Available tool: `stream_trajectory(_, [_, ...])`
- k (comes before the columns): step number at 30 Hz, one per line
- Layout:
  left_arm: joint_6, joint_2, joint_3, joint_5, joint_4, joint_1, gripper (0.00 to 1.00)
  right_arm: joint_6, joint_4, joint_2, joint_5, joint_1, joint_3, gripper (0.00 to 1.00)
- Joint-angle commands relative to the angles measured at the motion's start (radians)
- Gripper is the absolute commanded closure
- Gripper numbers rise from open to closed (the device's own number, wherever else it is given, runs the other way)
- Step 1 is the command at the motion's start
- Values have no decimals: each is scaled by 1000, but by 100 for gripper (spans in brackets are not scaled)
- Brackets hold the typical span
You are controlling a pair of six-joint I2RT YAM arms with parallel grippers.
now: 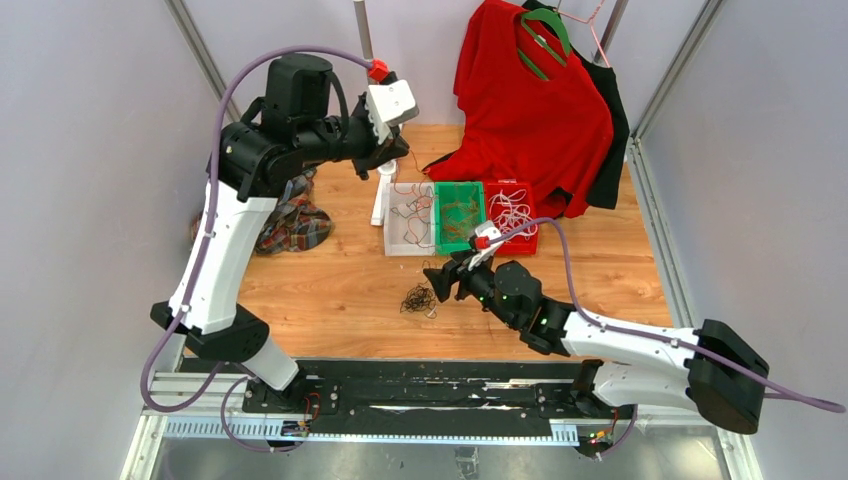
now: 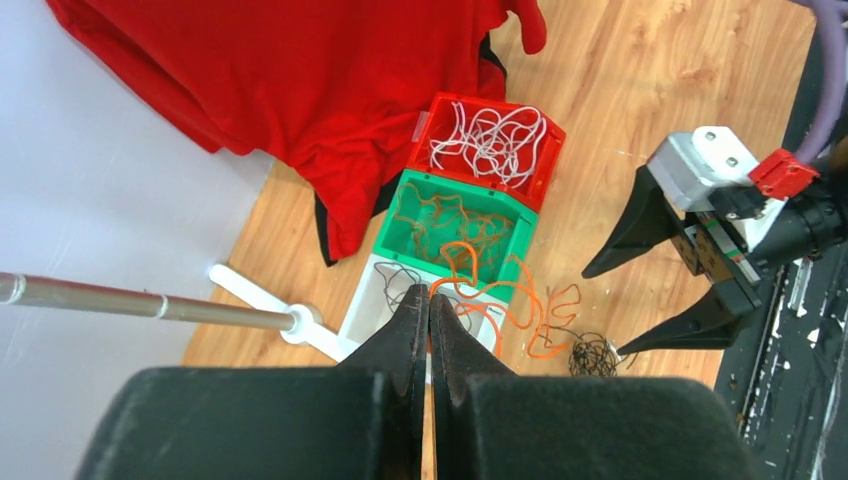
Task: Untangle the cables
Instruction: Untie the cable.
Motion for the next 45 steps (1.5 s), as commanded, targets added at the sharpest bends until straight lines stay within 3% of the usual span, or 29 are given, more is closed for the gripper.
stream_trajectory(1, [-22,19,36,7,83,-11,100,-42,-152,-74,129,-8,45,29])
stream_trajectory(7, [-29,77,62,21,90,-13,100,-14,-270,-164,368,-37,44,29])
stream_trajectory(16, [-17,103,76,7,91,-18,100,10,-346,-206,414,-97,42,31])
stream_trajectory(25, [13,57,103,-36,127,-18,100,-12,-266,-189,216,-111,37,27])
stream_trajectory(35, [43,-17,71,-48,127,-18,100,34,-156,-46,-44,-112,90,26])
stream_trajectory(45, [28,-51,65,-37,128,-18,100,106,-46,144,-140,-111,121,25])
